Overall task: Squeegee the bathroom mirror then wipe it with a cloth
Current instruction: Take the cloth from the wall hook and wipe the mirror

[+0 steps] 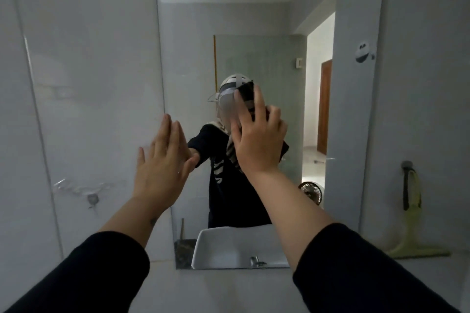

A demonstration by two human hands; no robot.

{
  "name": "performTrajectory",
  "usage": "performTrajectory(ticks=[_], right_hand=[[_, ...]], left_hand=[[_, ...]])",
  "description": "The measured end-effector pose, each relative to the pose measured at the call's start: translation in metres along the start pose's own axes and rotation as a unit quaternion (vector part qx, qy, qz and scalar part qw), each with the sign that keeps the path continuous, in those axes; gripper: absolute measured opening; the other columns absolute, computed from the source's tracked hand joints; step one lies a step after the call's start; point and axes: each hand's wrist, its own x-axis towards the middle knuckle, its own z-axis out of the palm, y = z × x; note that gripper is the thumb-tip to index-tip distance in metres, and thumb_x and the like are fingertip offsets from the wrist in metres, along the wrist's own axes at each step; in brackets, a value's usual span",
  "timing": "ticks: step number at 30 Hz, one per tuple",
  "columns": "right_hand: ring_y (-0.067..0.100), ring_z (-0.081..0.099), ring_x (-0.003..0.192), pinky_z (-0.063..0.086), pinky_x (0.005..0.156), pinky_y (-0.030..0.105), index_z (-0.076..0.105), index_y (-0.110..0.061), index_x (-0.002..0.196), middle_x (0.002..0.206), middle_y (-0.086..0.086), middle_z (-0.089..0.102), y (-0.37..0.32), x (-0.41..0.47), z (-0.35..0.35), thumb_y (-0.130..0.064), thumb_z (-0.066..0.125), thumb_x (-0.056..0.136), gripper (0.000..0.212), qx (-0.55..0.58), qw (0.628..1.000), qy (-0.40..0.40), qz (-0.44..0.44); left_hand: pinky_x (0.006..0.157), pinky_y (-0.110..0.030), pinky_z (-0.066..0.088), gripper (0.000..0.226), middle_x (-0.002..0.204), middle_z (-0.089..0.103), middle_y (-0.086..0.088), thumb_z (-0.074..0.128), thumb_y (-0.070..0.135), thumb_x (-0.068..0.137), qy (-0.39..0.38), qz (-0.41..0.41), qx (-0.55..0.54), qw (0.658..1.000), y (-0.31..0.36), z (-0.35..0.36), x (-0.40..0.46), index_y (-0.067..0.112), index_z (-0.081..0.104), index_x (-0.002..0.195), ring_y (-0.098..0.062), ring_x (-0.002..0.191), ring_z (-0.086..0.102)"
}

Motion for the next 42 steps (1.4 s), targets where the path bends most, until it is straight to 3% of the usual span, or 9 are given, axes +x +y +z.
performTrajectory(ticks=[6,10,17,20,28,34,38,42], right_hand=[[0.034,0.052,0.108,0.044,0.082,0.047,0.039,-0.03,0.142,0.15,0.009,0.038,-0.069,-0.006,0.015,-0.039,0.034,0.095,0.048,0.016,0.994,-0.045,-0.098],[0.041,0.05,0.109,0.043,0.081,0.051,0.04,-0.029,0.141,0.151,0.01,0.035,-0.092,-0.017,0.025,-0.033,0.05,0.096,0.047,0.027,0.984,-0.06,-0.165],[0.031,0.048,0.107,0.038,0.081,0.046,0.039,-0.032,0.141,0.149,0.006,0.039,-0.072,-0.069,0.029,-0.032,0.059,0.088,0.057,0.003,0.963,-0.067,-0.259],[0.029,0.048,0.105,0.04,0.078,0.044,0.04,-0.034,0.14,0.148,0.004,0.042,-0.049,-0.08,0.025,-0.034,0.06,0.089,0.055,-0.005,0.967,-0.06,-0.248],[0.029,0.053,0.103,0.042,0.073,0.042,0.041,-0.034,0.14,0.148,0.004,0.042,0.011,-0.085,0.005,-0.042,0.041,0.098,0.043,-0.052,0.975,-0.063,-0.207],[0.03,0.053,0.102,0.042,0.074,0.041,0.041,-0.034,0.142,0.148,0.005,0.042,0.068,-0.091,-0.011,-0.04,0.042,0.098,0.044,-0.052,0.986,-0.067,-0.145],[0.027,0.046,0.102,0.04,0.078,0.039,0.043,-0.032,0.141,0.149,0.004,0.041,0.112,-0.095,-0.019,-0.037,0.049,0.096,0.045,-0.039,0.995,-0.052,-0.082],[0.029,0.044,0.098,0.045,0.078,0.041,0.049,-0.027,0.137,0.146,0.008,0.044,0.153,-0.099,-0.028,-0.035,0.049,0.097,0.042,-0.024,1.0,-0.009,0.014]], left_hand=[[0.118,-0.051,0.015,0.065,0.161,-0.006,0.006,0.027,0.044,0.098,0.011,-0.002,-0.006,1.0,-0.013,-0.01,-0.012,0.024,-0.005,0.151,-0.018,0.147,0.01],[0.119,-0.048,0.011,0.065,0.161,-0.005,0.005,0.027,0.043,0.099,-0.015,-0.033,0.007,0.999,-0.028,-0.003,-0.03,0.021,-0.007,0.15,-0.013,0.147,0.0],[0.118,-0.05,0.014,0.072,0.161,-0.005,0.001,0.036,0.039,0.097,-0.038,-0.078,0.003,0.996,-0.029,0.006,-0.05,0.017,-0.008,0.151,-0.017,0.148,0.002],[0.117,-0.052,0.017,0.073,0.161,-0.005,0.001,0.039,0.039,0.096,-0.036,-0.074,-0.026,0.996,-0.019,0.011,-0.053,0.017,-0.005,0.151,-0.02,0.147,0.008],[0.116,-0.056,0.014,0.087,0.159,-0.018,-0.002,0.046,0.042,0.094,-0.038,-0.083,0.007,0.996,0.017,0.03,-0.062,0.025,-0.02,0.147,-0.023,0.148,0.004],[0.113,-0.056,0.024,0.095,0.158,-0.019,-0.006,0.057,0.025,0.092,-0.03,-0.108,-0.01,0.994,0.023,0.043,-0.059,0.023,-0.02,0.147,-0.03,0.144,0.017],[0.095,-0.051,0.046,0.096,0.159,-0.019,-0.005,0.059,0.01,0.089,-0.022,-0.109,-0.048,0.993,0.023,0.045,-0.059,0.022,-0.016,0.148,-0.033,0.144,0.015],[0.079,-0.048,0.05,0.095,0.159,-0.019,0.0,0.058,0.005,0.089,-0.018,-0.121,-0.055,0.991,0.024,0.047,-0.059,0.025,-0.014,0.149,-0.029,0.145,0.015]])
